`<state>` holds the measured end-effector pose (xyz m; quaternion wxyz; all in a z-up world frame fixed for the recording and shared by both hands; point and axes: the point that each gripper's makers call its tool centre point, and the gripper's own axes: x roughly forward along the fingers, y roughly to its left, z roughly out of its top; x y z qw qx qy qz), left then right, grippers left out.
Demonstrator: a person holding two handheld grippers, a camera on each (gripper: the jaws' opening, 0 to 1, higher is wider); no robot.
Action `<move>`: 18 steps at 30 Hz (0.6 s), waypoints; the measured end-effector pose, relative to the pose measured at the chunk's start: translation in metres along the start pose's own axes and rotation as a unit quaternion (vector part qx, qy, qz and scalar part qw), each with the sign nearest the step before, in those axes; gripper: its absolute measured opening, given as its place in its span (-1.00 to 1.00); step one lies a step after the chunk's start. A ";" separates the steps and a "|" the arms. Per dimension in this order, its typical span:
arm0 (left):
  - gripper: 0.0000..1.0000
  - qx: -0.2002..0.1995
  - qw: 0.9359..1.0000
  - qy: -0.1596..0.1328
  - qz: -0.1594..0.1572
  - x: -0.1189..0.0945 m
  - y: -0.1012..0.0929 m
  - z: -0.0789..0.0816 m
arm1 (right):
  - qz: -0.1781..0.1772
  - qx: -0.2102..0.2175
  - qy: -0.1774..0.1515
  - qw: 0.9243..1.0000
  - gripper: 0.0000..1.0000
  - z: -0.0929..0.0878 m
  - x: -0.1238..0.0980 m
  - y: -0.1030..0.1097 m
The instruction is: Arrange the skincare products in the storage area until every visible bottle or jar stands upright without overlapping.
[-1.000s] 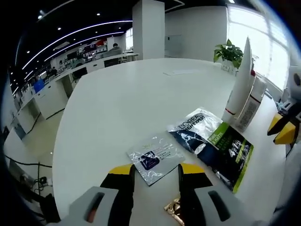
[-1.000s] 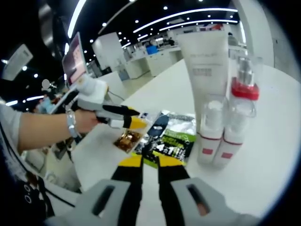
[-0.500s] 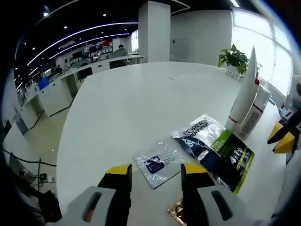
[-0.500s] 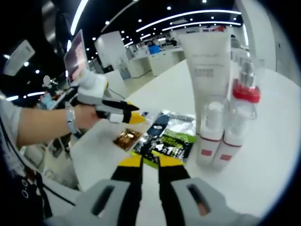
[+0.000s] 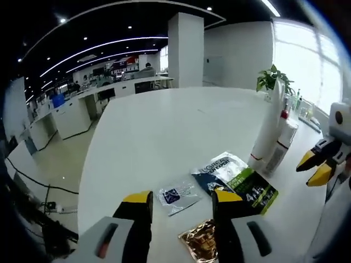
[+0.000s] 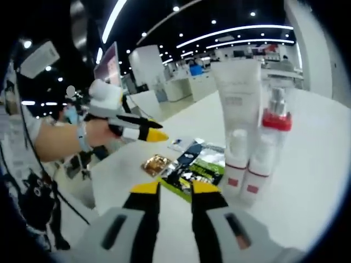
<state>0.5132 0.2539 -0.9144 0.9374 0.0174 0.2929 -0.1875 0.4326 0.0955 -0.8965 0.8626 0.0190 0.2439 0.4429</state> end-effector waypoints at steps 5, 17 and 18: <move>-0.06 0.003 0.999 -0.036 0.004 -0.025 -0.006 0.006 | -0.006 0.003 -0.019 1.000 -0.38 -0.008 -0.034 -0.012; 0.13 -0.021 0.996 -0.069 0.046 -0.076 0.000 -0.017 | -0.152 0.029 -0.102 0.983 0.08 -0.022 -0.138 -0.088; 0.16 -0.024 0.996 -0.072 0.049 -0.078 0.001 -0.019 | -0.159 0.030 -0.105 0.981 0.12 -0.022 -0.141 -0.091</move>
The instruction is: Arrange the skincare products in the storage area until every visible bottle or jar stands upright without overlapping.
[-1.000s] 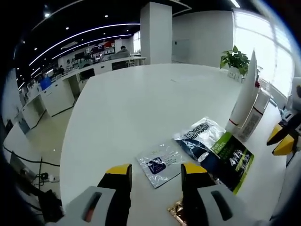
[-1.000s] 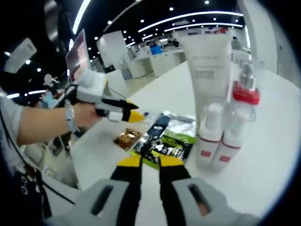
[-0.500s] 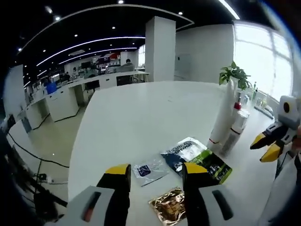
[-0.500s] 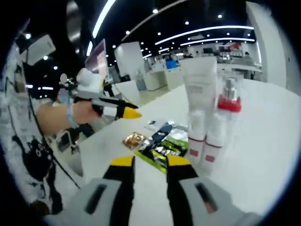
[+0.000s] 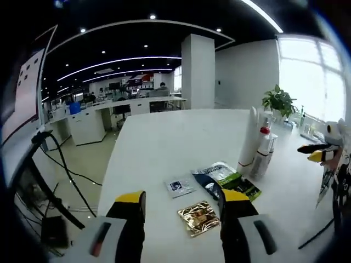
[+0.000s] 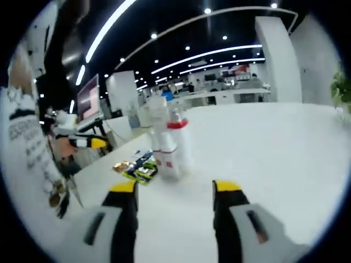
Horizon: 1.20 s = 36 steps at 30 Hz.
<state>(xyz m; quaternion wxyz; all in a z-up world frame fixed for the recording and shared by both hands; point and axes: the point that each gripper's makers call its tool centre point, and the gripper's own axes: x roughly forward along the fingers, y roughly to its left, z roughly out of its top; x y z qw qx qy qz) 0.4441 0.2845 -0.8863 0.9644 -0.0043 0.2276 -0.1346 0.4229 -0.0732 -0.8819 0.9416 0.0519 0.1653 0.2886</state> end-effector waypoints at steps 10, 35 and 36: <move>0.32 -0.082 0.995 -0.037 0.032 -0.012 0.007 -0.009 | -0.080 0.036 -0.030 0.996 0.64 -0.019 -0.007 -0.061; 0.26 -0.108 0.987 -0.049 0.107 -0.015 -0.013 -0.015 | -0.089 0.038 0.000 0.995 0.84 -0.044 0.009 -0.119; 0.26 -0.107 0.987 -0.053 0.108 -0.016 -0.013 -0.014 | -0.084 0.040 0.003 0.996 0.83 -0.046 0.012 -0.117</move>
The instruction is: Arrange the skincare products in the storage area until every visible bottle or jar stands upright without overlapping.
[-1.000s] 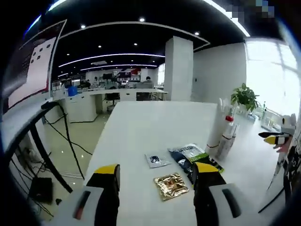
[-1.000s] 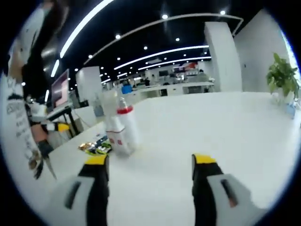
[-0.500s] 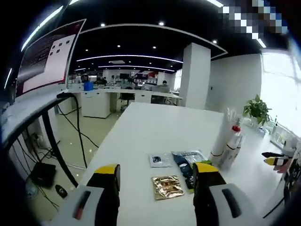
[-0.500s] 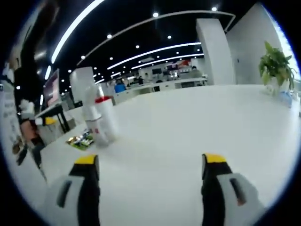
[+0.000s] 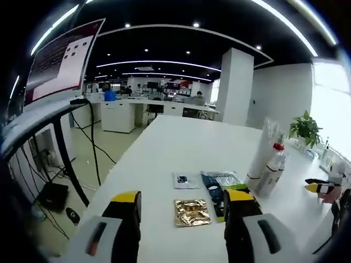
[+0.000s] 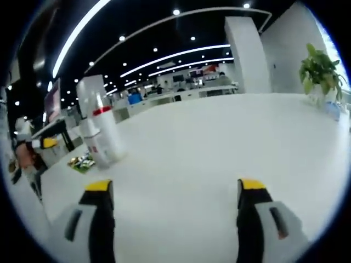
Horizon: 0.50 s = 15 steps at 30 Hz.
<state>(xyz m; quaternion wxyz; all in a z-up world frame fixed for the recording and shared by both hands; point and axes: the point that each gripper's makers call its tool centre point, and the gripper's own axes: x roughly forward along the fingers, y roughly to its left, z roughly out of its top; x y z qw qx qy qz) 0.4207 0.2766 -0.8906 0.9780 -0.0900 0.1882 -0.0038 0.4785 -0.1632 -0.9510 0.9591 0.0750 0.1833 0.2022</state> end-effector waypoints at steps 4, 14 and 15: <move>0.26 -0.015 1.000 -0.023 0.006 -0.002 -0.009 -0.008 | 0.019 -0.025 0.013 0.999 0.83 -0.004 0.004 0.011; 0.27 -0.007 1.000 -0.003 -0.031 0.001 -0.014 -0.016 | -0.013 -0.007 -0.022 1.000 0.84 0.015 0.009 0.010; 0.27 -0.004 1.000 -0.008 -0.030 0.001 -0.011 -0.014 | -0.011 -0.009 -0.024 1.000 0.84 0.016 0.010 0.011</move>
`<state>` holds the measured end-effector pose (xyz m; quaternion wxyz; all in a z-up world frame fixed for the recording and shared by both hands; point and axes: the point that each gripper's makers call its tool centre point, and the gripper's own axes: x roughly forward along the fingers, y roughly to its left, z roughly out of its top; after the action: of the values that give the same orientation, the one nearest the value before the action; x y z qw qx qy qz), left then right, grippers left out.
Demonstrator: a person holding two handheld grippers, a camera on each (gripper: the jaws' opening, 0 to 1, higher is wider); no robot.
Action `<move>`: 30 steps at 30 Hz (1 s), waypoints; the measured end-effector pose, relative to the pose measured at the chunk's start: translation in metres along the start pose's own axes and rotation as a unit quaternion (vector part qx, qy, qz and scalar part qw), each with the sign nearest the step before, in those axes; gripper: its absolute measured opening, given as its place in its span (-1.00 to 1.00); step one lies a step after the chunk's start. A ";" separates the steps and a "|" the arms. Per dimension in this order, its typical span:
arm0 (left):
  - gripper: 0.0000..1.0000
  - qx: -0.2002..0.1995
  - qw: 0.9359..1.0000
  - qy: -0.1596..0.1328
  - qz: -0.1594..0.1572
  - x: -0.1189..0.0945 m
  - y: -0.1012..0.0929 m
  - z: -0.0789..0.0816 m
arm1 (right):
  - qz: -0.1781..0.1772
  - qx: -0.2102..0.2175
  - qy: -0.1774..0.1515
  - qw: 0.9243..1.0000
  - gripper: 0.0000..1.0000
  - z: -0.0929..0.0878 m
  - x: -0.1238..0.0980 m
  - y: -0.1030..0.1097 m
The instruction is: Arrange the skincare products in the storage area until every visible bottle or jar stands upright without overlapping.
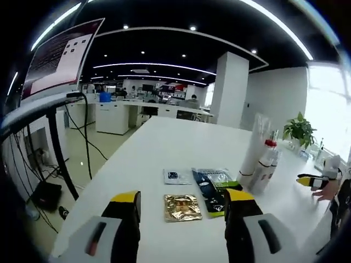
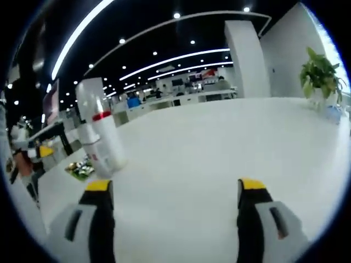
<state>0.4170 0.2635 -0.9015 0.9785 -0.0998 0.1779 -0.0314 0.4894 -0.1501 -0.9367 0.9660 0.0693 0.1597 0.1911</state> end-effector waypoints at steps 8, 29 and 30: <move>0.25 0.046 0.999 -0.024 0.000 0.001 0.011 0.007 | -0.011 -0.013 -0.026 1.000 0.83 0.003 0.001 0.002; 0.58 0.063 0.992 -0.106 -0.011 0.025 0.012 -0.002 | -0.017 -0.021 -0.033 0.999 0.75 -0.003 -0.001 0.004; 0.58 0.061 0.992 -0.110 -0.013 0.025 0.013 -0.004 | -0.017 -0.027 -0.031 0.999 0.75 -0.004 -0.001 0.004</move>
<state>0.4390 0.2727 -0.9162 0.9959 -0.0451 0.0653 -0.0438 0.4859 -0.1463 -0.9391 0.9750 0.0467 0.1261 0.1768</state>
